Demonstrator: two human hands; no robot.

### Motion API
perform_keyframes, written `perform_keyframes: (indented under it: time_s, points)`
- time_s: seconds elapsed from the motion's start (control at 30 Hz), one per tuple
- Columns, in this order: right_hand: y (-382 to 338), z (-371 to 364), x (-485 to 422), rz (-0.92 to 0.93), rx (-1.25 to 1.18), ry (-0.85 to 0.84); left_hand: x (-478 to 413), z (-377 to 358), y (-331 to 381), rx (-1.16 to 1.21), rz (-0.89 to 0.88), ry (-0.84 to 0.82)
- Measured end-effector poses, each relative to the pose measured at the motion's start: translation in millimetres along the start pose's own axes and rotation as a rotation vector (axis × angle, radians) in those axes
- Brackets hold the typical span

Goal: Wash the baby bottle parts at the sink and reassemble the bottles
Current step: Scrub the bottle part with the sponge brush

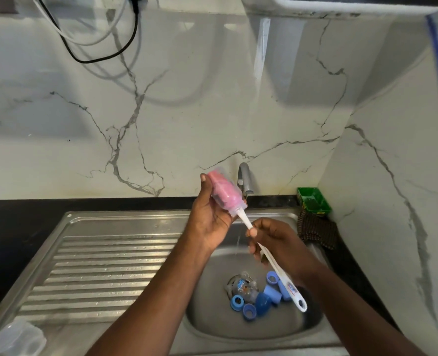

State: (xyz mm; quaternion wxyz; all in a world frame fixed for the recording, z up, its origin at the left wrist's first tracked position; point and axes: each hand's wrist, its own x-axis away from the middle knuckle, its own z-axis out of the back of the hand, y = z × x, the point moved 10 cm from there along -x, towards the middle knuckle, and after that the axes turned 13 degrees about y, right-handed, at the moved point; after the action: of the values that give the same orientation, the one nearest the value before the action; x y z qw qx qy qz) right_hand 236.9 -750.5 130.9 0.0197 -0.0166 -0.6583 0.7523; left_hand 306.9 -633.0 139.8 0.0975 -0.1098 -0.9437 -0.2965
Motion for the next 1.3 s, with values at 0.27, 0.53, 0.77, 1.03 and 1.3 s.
perform_keyframes:
  time_s: [0.27,0.53,0.77,1.03,1.3]
  points:
    - [1.6,7.5,-2.5,-0.074,-0.053,0.053,-4.4,2.7,-5.6,-0.003,0.021,0.038]
    - [-6.9,-2.3,2.0,-0.013,-0.138,-0.021,-0.1,-22.9,2.8,-0.011,-0.082,0.006]
    - [-0.1,12.9,0.2,-0.092,-0.188,0.062,-8.5,-28.6,-9.3,0.065,0.022,-0.059]
    - [4.3,23.3,1.8,-0.073,-0.194,0.117,-3.3,-33.6,-9.2,-0.051,-0.084,0.078]
    - [13.5,25.9,1.7,-0.191,-0.209,0.027,-18.5,-26.7,-23.1,-0.013,0.004,-0.025]
